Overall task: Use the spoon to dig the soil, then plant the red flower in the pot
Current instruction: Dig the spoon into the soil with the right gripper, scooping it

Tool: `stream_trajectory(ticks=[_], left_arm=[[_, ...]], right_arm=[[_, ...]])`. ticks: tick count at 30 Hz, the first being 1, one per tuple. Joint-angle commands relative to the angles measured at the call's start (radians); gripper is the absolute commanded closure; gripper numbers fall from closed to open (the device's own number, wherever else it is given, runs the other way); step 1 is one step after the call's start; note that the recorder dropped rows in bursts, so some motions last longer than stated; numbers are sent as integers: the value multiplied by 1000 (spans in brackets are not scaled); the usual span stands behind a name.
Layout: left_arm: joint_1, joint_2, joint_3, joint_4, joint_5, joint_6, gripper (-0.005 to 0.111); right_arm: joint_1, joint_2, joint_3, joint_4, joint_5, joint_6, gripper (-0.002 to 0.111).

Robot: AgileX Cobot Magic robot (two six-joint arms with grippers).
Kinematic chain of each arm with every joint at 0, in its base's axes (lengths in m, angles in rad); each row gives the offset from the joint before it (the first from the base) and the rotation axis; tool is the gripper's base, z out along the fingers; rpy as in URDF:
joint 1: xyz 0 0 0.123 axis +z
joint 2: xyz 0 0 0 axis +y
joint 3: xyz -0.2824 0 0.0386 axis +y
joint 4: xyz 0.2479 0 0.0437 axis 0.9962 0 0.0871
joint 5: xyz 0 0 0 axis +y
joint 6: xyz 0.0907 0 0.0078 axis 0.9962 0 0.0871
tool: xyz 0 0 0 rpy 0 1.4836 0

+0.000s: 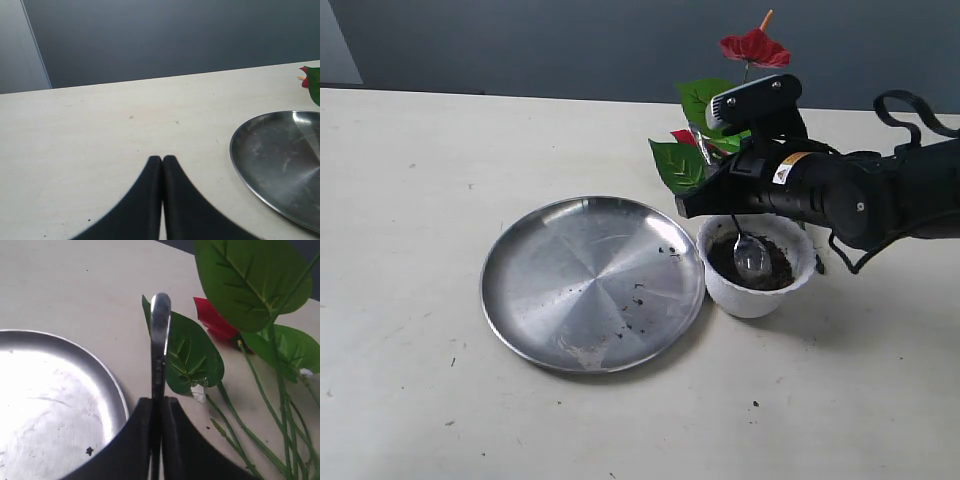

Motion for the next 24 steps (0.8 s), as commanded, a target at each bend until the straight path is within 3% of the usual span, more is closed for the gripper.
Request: stream_trajectory(ticks=[1,11,17,24], left_arm=[[-5,-1,-2,1,-14,-4,106],[-5,-1,-2,1,-14,-4,106],[-5,-1,-2,1,-14,-4,106],[-5,-1,-2,1,-14,-4,106]], right_arm=[[-5,-15,4,-10,-22,-17,109],[-5,-139,4,21,12,-77,109],[-5,-69,4,23,82,-74,109],[-5,-5,4,23,-8,-77,109]])
